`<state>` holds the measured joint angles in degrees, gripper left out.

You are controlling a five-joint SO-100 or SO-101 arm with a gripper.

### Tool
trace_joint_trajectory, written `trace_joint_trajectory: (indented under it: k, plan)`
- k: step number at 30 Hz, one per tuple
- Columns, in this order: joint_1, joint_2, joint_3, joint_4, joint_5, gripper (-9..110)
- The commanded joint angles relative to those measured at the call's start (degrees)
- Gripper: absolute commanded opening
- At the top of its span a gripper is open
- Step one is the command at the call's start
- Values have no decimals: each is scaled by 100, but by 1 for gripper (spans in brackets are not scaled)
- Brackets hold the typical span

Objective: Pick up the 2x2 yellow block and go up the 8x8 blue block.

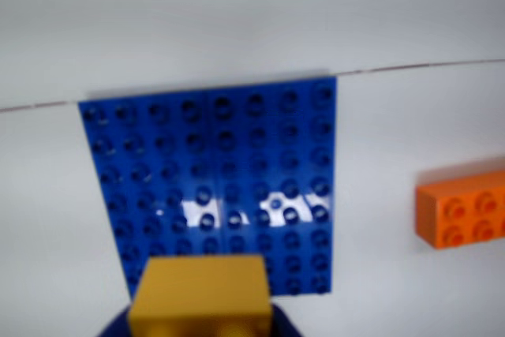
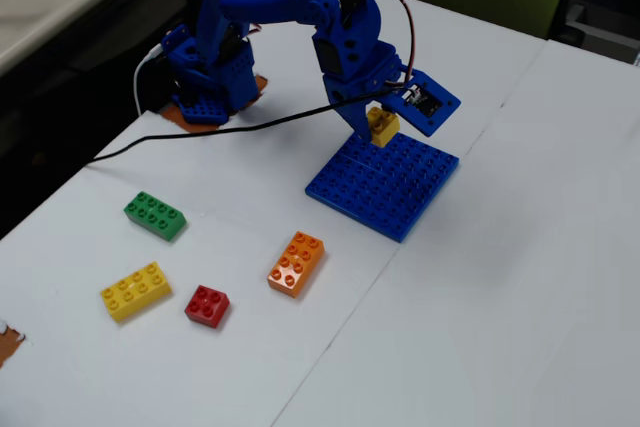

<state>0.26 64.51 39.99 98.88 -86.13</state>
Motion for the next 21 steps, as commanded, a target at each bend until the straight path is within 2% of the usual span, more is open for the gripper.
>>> trace_joint_trajectory:
  k: [1,21]
  plan:
    - [-53,35,-290,53,-26,0]
    - [-167,-9,-211,70,-70,0]
